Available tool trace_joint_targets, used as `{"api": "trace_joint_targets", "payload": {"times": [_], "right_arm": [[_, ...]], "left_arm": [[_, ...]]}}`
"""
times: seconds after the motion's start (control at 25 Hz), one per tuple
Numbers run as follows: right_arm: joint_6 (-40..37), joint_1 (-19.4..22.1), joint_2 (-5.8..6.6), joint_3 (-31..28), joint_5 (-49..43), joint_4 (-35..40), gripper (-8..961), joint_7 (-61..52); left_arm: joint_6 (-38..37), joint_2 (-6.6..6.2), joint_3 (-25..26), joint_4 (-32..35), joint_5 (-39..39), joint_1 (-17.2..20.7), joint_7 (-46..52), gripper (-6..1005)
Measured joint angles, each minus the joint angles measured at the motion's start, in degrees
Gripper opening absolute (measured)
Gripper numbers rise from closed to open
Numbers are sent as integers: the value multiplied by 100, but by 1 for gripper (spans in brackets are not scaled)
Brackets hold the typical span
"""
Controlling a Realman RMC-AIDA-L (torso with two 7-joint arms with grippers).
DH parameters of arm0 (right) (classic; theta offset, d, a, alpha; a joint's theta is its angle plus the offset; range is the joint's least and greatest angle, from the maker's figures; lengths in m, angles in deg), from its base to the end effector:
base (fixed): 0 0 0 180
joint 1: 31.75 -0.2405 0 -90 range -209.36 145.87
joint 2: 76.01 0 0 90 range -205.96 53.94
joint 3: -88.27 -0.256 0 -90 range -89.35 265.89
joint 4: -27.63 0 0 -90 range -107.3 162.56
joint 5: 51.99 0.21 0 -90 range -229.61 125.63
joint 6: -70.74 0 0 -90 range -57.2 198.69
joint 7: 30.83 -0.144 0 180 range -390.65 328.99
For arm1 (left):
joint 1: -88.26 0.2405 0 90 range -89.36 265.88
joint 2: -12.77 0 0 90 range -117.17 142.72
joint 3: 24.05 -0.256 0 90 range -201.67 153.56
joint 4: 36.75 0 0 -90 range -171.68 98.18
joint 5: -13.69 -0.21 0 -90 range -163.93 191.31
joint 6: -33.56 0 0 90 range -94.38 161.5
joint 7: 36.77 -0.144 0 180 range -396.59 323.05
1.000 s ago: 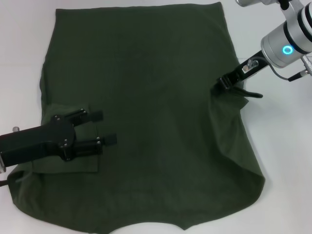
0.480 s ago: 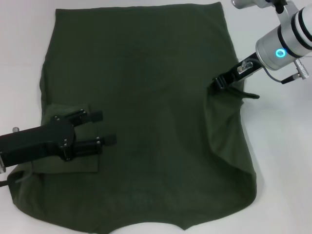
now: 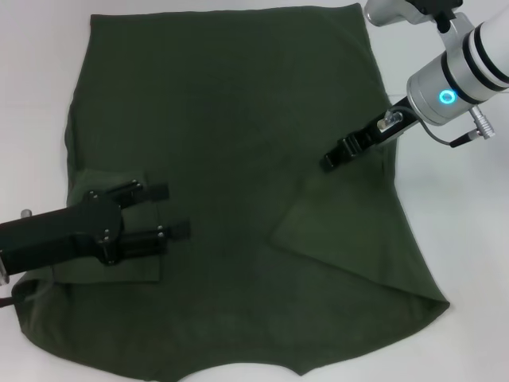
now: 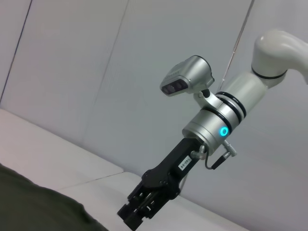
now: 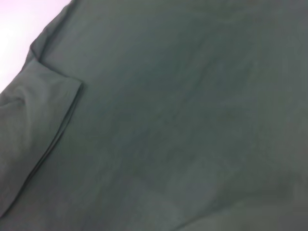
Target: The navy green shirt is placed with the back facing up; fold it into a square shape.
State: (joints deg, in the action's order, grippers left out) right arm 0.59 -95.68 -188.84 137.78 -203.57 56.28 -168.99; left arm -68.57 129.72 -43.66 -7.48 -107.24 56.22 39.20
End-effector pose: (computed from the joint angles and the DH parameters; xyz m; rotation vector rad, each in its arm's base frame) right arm 0.1617 0.4596 -0.0026 -2.5069 1.1569 -0.2097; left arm -0.2673 0.3113 0.0220 -2.6535 -0.6993 -1.0303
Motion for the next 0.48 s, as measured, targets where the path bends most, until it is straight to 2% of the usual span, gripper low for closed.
{"api": "trace_joint_targets", "payload": {"times": [0.48], "right_arm": [[106,99,7,-94,128,105,710,295]], "left_arm": [[-92,18,53,0,0,100,5,909]]}}
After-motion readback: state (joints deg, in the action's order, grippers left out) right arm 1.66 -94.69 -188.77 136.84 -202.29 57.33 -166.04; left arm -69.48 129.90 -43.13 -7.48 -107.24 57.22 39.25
